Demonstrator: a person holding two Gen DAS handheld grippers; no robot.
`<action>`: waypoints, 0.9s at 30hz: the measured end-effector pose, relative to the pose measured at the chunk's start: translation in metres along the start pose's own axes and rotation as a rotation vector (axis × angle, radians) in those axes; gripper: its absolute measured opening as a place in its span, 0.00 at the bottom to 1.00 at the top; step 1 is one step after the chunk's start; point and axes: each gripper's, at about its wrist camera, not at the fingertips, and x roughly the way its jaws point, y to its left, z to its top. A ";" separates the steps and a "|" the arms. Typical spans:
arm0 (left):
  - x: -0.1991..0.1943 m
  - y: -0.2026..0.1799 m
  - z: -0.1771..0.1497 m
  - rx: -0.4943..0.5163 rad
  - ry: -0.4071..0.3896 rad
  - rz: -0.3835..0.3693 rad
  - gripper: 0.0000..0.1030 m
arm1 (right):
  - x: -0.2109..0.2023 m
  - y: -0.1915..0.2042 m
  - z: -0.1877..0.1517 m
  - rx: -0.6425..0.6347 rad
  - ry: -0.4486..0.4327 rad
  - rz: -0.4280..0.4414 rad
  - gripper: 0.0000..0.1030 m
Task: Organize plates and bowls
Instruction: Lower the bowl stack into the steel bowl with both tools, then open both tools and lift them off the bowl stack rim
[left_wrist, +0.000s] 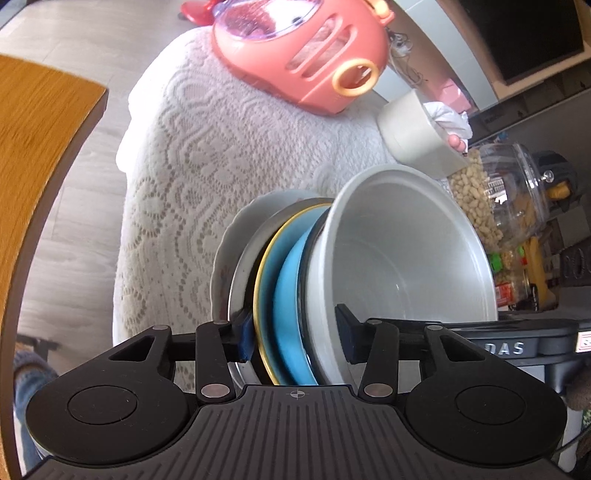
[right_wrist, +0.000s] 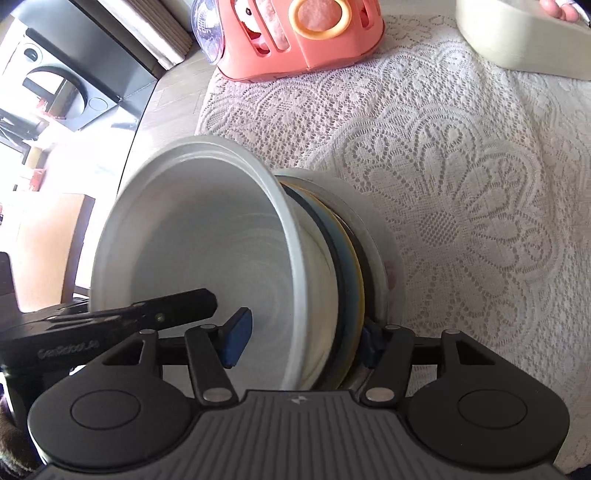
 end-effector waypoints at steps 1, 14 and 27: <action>0.000 0.000 -0.001 -0.004 0.000 0.000 0.47 | -0.003 0.000 0.000 -0.003 0.003 0.001 0.55; -0.011 -0.010 -0.011 0.027 -0.069 0.019 0.46 | -0.051 0.002 -0.005 -0.096 -0.177 -0.018 0.52; -0.015 -0.014 -0.014 0.051 -0.100 0.055 0.43 | -0.036 0.018 -0.040 -0.106 -0.435 -0.124 0.53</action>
